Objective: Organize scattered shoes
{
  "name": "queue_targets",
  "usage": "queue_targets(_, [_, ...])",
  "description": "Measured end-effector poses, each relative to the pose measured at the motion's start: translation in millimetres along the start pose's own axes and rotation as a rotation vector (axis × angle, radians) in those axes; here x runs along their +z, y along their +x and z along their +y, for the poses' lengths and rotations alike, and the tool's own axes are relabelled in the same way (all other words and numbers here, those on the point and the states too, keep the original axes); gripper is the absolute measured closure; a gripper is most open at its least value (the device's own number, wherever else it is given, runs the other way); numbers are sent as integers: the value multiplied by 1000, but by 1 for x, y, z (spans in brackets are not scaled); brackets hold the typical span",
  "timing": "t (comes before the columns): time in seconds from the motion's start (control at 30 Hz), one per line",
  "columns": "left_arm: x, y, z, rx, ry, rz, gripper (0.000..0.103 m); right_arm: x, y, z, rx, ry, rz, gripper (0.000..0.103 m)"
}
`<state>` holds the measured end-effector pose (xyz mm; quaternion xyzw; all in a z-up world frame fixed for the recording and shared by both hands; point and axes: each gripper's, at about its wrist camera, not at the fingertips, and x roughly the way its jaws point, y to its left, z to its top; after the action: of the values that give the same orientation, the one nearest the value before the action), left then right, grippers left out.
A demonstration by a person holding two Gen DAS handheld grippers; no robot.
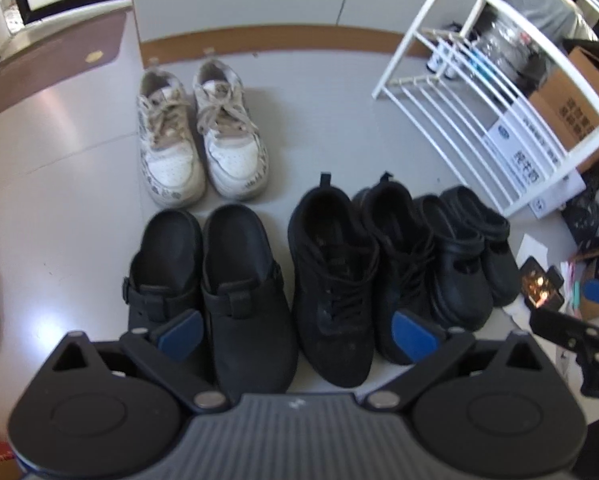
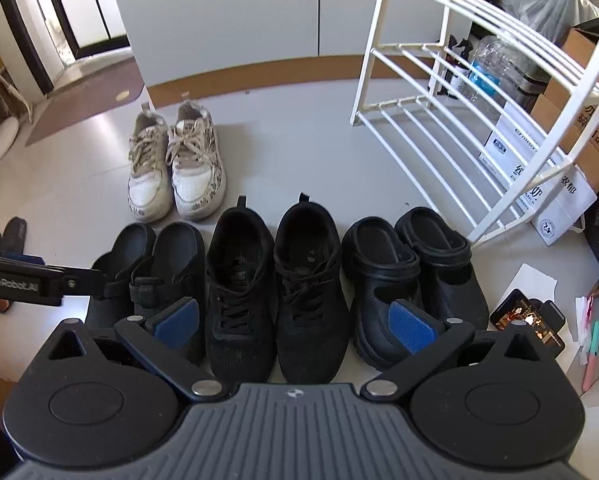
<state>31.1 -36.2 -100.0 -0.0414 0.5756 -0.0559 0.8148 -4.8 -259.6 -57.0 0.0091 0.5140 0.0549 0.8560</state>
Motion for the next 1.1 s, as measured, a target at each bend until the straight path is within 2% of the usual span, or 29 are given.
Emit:
queue_targets(0.13, [-1,1,-5,11,37,2,1,3,5,7,1,6,13,0])
queue_targets(0.27, [0,-8,-5,8,28,-20,1,7,8,16,12,5,16,0])
queue_targets(0.43, [-5,-28,-1,34,-20,-13,1,9,5,21,50,21,21,0])
queue_targets(0.57, [-5,-35,8,8,-104,-2,1,11,3,25,80,34,26,0])
queue_targets(0.73, [-7,-45,13,16,-129,-11,1,14,-4,29,105,38,16,0])
queue_targets(0.9, [-9,-50,14,33,-161,3,1,14,-7,34,99,35,12,0])
queue_targets(1.1, [-11,-55,6,77,-108,-20,4,15,-10,40,59,10,4,0])
